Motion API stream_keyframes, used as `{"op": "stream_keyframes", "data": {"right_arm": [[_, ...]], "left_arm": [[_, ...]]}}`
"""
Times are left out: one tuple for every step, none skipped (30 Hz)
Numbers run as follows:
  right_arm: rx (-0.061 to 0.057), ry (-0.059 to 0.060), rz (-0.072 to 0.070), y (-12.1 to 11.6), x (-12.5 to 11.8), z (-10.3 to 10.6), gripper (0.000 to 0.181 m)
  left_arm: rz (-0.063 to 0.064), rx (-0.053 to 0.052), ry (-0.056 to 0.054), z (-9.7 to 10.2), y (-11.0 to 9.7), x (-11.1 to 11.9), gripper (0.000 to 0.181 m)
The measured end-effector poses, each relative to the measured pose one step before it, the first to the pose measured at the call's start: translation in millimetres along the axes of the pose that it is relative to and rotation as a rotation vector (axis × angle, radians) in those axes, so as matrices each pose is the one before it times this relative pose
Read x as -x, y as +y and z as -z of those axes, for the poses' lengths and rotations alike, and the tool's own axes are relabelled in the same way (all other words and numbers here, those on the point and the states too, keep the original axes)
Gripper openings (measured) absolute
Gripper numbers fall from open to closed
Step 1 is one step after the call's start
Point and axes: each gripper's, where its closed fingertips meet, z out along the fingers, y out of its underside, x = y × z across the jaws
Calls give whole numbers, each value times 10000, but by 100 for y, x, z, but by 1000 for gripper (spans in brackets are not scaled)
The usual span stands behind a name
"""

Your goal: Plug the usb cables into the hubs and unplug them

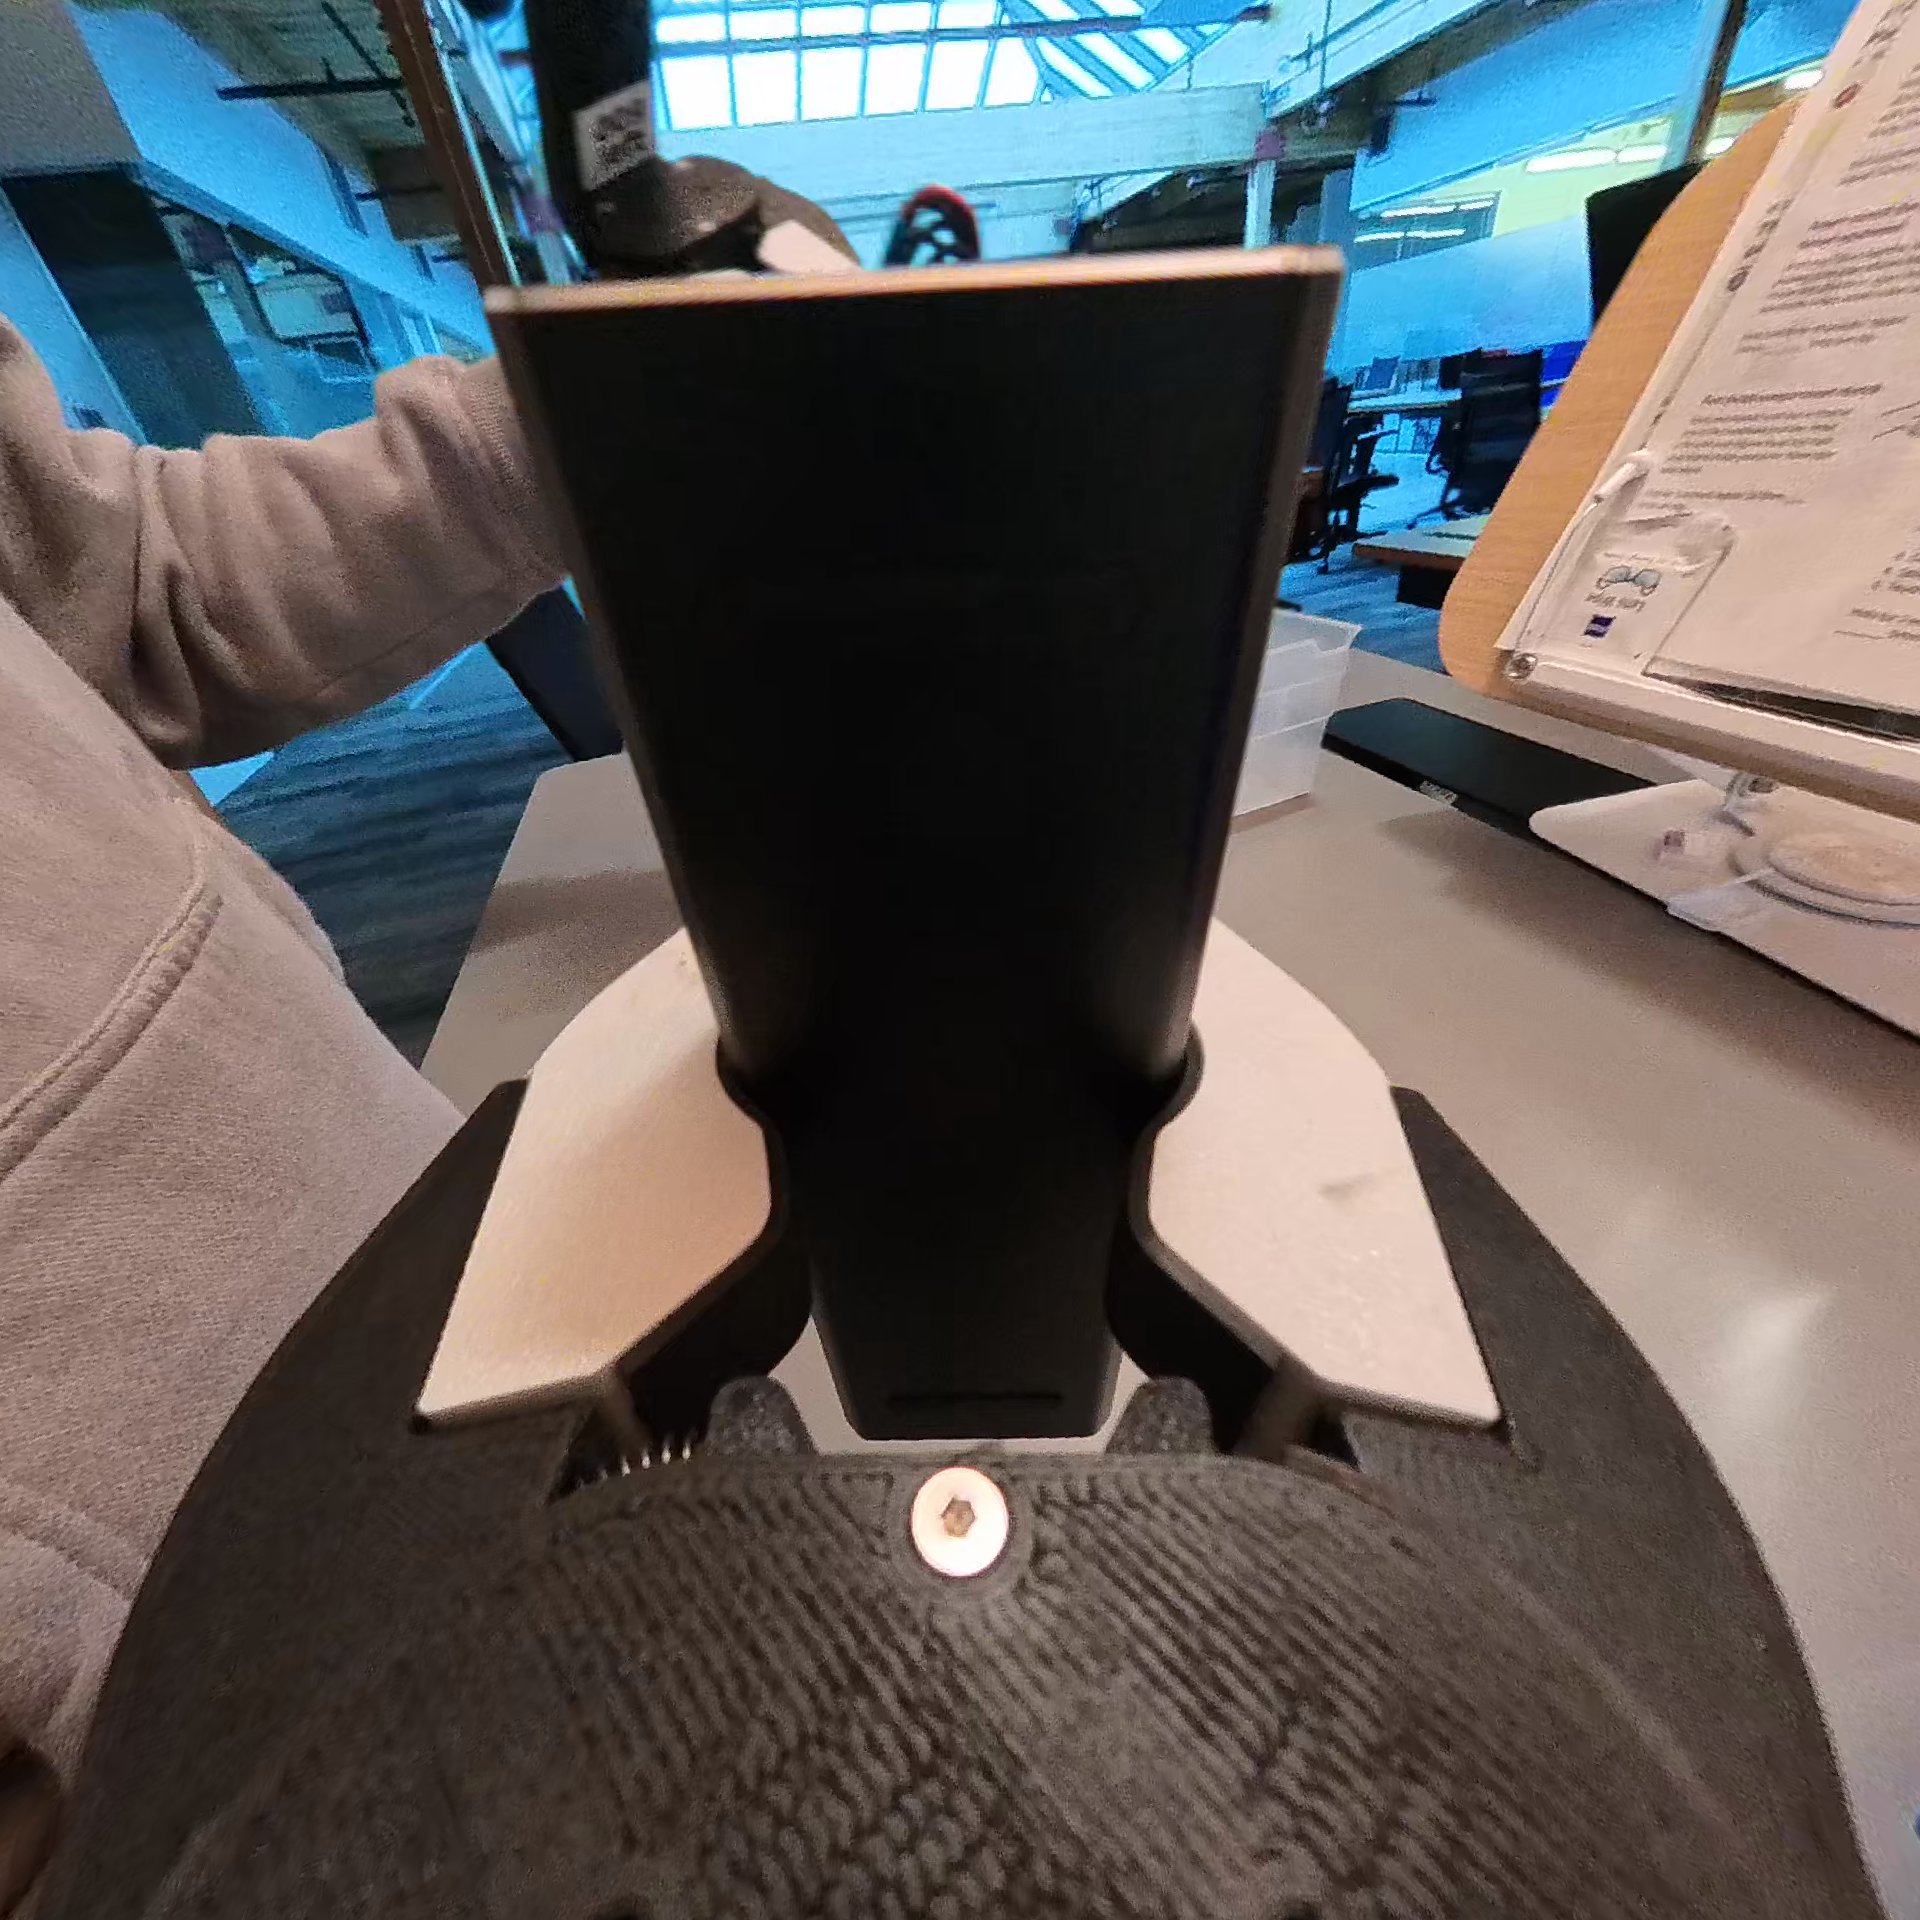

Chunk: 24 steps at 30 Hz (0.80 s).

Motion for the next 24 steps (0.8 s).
{"op": "stream_keyframes", "data": {"right_arm": [[-76,101,-17,-139,-233,215,73],[-43,90,-33,-101,-240,239,73],[-5,44,-18,-22,-182,247,73],[3,52,-5,0,-182,248,73],[-24,67,0,-30,-174,260,73],[-45,-37,-19,-37,-21,247,73],[-56,-119,-43,-51,123,247,73],[-67,-84,-31,-50,119,254,73],[-61,-92,3,-47,162,254,73],[-64,-211,15,-68,344,252,73],[-87,-219,0,-109,386,227,73],[-84,-186,-14,-146,361,193,73],[-110,-213,-29,-186,385,156,73],[-136,-247,-44,-194,408,102,73],[-135,-233,-37,-193,368,46,73],[-127,-186,-22,-161,285,-1,73],[-87,-178,-47,-97,242,-60,73],[-29,-195,-92,-3,222,-94,73],[-13,-157,-56,52,187,-134,73],[-6,-73,-9,59,84,-137,73],[-38,-143,-18,45,175,-145,73],[-105,-177,-76,-29,211,-129,73],[-124,-99,-94,-54,78,-112,73],[-114,-58,-46,-40,30,-72,73]], "left_arm": [[-790,-80,352,-964,-907,-1638,5],[-637,62,349,-1317,-565,-1662,5],[-597,139,297,-1598,-280,-1672,5],[-665,147,273,-1765,-123,-1742,5],[-630,134,262,-1811,-37,-1750,5],[-480,156,265,-1801,42,-1704,5],[-346,138,331,-1708,67,-1704,5],[-254,59,389,-1539,45,-1655,5],[-158,45,371,-1374,86,-1466,5],[-66,19,290,-1108,23,-1181,5],[1,-75,215,-855,-109,-913,5],[103,-110,356,-650,-97,-953,5],[200,-58,537,-517,47,-1055,6],[213,35,440,-411,255,-847,6],[178,51,197,-314,324,-489,6],[209,-4,193,-224,326,-458,7],[311,27,294,-155,385,-547,8],[337,109,231,-111,485,-437,9],[285,117,138,-68,493,-324,10],[262,92,181,-19,468,-395,12],[333,18,187,27,375,-360,14],[437,-127,169,110,183,-275,15],[511,-260,235,250,-54,-294,16],[539,-410,257,450,-340,-251,15]]}}
